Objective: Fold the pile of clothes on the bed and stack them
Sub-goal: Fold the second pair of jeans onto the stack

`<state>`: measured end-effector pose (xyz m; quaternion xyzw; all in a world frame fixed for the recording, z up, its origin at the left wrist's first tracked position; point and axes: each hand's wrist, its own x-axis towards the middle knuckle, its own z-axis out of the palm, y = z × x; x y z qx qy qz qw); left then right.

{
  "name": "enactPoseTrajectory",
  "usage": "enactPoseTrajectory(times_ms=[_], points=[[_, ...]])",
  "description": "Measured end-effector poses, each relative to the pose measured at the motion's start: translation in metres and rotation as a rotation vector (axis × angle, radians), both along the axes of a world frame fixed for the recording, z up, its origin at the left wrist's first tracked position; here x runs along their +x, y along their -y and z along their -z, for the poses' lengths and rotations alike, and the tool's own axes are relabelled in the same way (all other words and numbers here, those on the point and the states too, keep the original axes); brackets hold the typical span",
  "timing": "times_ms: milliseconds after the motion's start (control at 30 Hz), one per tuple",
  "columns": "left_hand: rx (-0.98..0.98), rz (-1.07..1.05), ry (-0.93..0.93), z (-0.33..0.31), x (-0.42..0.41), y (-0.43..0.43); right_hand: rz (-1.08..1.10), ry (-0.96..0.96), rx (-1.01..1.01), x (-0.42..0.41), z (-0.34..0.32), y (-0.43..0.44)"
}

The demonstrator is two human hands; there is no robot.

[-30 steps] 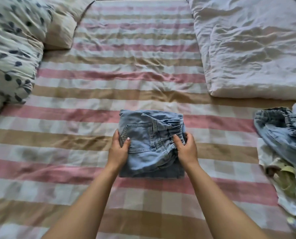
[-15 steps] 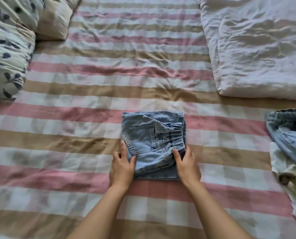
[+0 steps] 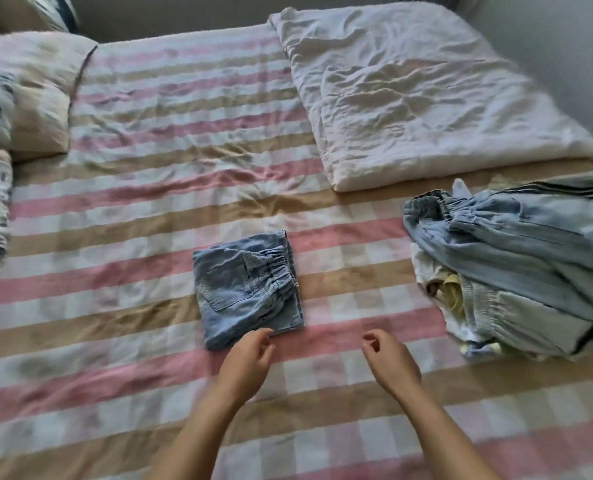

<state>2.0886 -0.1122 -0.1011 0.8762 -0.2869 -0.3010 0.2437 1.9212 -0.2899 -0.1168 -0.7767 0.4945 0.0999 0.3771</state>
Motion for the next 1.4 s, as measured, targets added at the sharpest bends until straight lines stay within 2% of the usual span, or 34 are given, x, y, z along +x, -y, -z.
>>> enactPoseTrajectory(times_ms=[133, 300, 567, 633, 733, 800, 867, 967, 1167, 1233, 1400], points=[[-0.016, 0.145, -0.021, -0.026, -0.041, 0.056, 0.048, -0.007, -0.033, -0.049, -0.028, 0.035], [-0.124, 0.237, -0.040, -0.046, -0.105, 0.163, 0.155, 0.091, -0.094, -0.105, -0.061, 0.111], [-0.267, 0.129, -0.212, -0.031, -0.209, 0.332, 0.106, 0.200, -0.277, -0.176, -0.052, 0.271], [-0.262, 0.111, -0.168, -0.019, -0.215, 0.364, 0.075, 0.231, -0.374, -0.175, -0.043, 0.301], [-0.299, 0.095, -0.045, 0.000, -0.208, 0.409, 0.036, 0.172, -0.530, -0.170, -0.024, 0.347], [-0.301, -0.004, 0.019, 0.011, -0.194, 0.434, 0.024, 0.112, -0.529, -0.167, -0.013, 0.372], [-0.264, -0.182, -0.011, 0.022, -0.180, 0.456, 0.033, 0.105, -0.467, -0.168, -0.001, 0.390], [-0.237, -0.373, -0.110, 0.035, -0.161, 0.475, 0.061, 0.220, -0.425, -0.173, 0.008, 0.399], [-0.410, -0.587, -0.393, 0.030, -0.140, 0.478, 0.162, 0.415, -0.418, -0.181, -0.003, 0.397], [-0.475, -0.587, -0.485, 0.018, -0.136, 0.468, 0.171, 0.455, -0.394, -0.183, -0.014, 0.391], [-0.547, -0.425, -0.483, -0.022, -0.129, 0.413, 0.085, 0.528, -0.369, -0.189, -0.058, 0.357]])
